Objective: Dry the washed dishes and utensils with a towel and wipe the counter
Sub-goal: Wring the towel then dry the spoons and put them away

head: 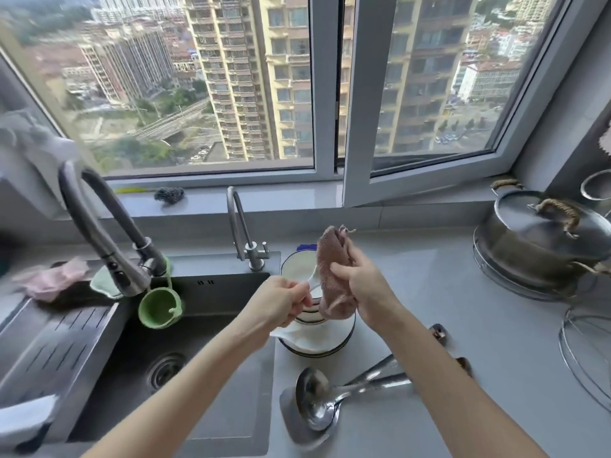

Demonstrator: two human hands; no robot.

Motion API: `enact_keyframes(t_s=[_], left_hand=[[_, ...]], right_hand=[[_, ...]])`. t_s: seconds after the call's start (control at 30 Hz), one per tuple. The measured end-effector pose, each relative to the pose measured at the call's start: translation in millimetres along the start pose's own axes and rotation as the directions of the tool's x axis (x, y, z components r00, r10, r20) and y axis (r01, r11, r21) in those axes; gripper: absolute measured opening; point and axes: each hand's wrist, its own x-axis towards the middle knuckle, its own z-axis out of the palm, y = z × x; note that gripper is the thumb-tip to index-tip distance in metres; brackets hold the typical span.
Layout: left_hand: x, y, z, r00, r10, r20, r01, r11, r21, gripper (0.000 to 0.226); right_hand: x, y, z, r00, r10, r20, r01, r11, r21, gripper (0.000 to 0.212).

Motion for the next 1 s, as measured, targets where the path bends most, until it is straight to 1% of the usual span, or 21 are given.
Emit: enact_keyframes(t_s=[0.03,0.07,0.1,0.2,0.27,0.37,0.43,0.47,0.5,0.53,0.57,0.6,0.63,0.7,0.77,0.8,0.83,0.87,0.9,0.97,1.0], left_hand=[[-2,2,-5,1.000,0.021,0.012,-0.022,0.999,0.039,0.038],[-3,2,-10,0.999,0.036,0.027,-0.038,0.997,0.071,0.038],[-5,3,-14,0.998,0.044,0.049,-0.049,0.995,0.087,0.038],[-11,4,-26,0.988,0.050,0.148,-0.061,0.996,0.069,0.037],[-14,5,-33,0.980,0.050,0.191,-0.060,0.997,0.045,0.036],[-16,6,-39,0.975,0.054,0.215,-0.057,0.998,0.010,0.037],[-19,3,-39,0.974,0.049,0.223,-0.044,0.999,-0.026,0.037],[-21,1,-37,0.974,0.043,0.224,-0.033,0.998,-0.047,0.037],[-22,-1,-34,0.975,0.036,0.218,-0.021,0.997,-0.071,0.037],[-24,-2,-29,0.979,0.028,0.203,-0.009,0.995,-0.097,0.037],[-24,-2,-24,0.983,0.024,0.180,-0.003,0.993,-0.120,0.037],[-24,-1,-18,0.989,0.026,0.147,-0.006,0.991,-0.133,0.037],[-23,0,-13,0.994,0.035,0.107,-0.021,0.992,-0.128,0.038],[-19,3,-6,0.997,0.067,0.034,-0.064,0.995,-0.080,0.039],[-15,7,-3,0.996,0.083,-0.013,-0.084,0.994,-0.064,0.041],[-13,8,-5,0.996,0.080,-0.037,-0.083,0.993,-0.081,0.041],[-12,9,-8,0.995,0.074,-0.060,-0.080,0.991,-0.106,0.040],[-11,10,-11,0.994,0.069,-0.081,-0.079,0.988,-0.131,0.040],[-10,11,-15,0.993,0.068,-0.095,-0.082,0.986,-0.146,0.040],[-7,11,-17,0.993,0.074,-0.093,-0.087,0.986,-0.139,0.041],[-8,11,-14,0.993,0.079,-0.084,-0.088,0.989,-0.120,0.042]], right_hand=[[1,4,2,0.999,-0.045,0.031,0.047,0.996,-0.075,0.057],[2,8,2,0.996,-0.063,0.062,0.070,0.991,-0.116,0.065],[2,10,1,0.994,-0.057,0.091,0.067,0.991,-0.115,0.066],[2,12,-3,0.986,-0.023,0.164,0.038,0.995,-0.087,0.051],[-2,9,-1,0.988,-0.028,0.152,0.042,0.995,-0.088,0.040],[-6,9,7,0.996,-0.072,0.055,0.078,0.990,-0.115,0.020],[-7,10,11,0.992,-0.118,-0.031,0.111,0.978,-0.177,0.011],[-7,11,13,0.982,-0.161,-0.094,0.134,0.961,-0.244,0.008],[-6,13,16,0.961,-0.219,-0.170,0.152,0.929,-0.338,0.006],[-5,14,20,0.923,-0.289,-0.255,0.155,0.883,-0.442,0.007],[-5,15,24,0.867,-0.362,-0.342,0.137,0.833,-0.535,0.011],[-5,16,30,0.805,-0.424,-0.415,0.115,0.798,-0.592,0.013],[-5,16,35,0.753,-0.456,-0.475,0.106,0.796,-0.596,0.014],[2,18,41,0.681,-0.402,-0.611,0.092,0.876,-0.474,0.014],[11,18,35,0.607,-0.218,-0.765,0.086,0.974,-0.209,0.017],[14,17,28,0.581,-0.102,-0.808,0.093,0.994,-0.058,0.019],[14,15,20,0.585,-0.001,-0.811,0.101,0.992,0.072,0.020],[10,14,11,0.632,0.074,-0.771,0.094,0.981,0.172,0.021],[3,13,8,0.708,0.124,-0.695,0.074,0.966,0.248,0.023],[-9,11,8,0.858,0.197,-0.474,0.002,0.922,0.387,0.033],[-12,10,12,0.912,0.223,-0.345,-0.044,0.888,0.457,0.039]])
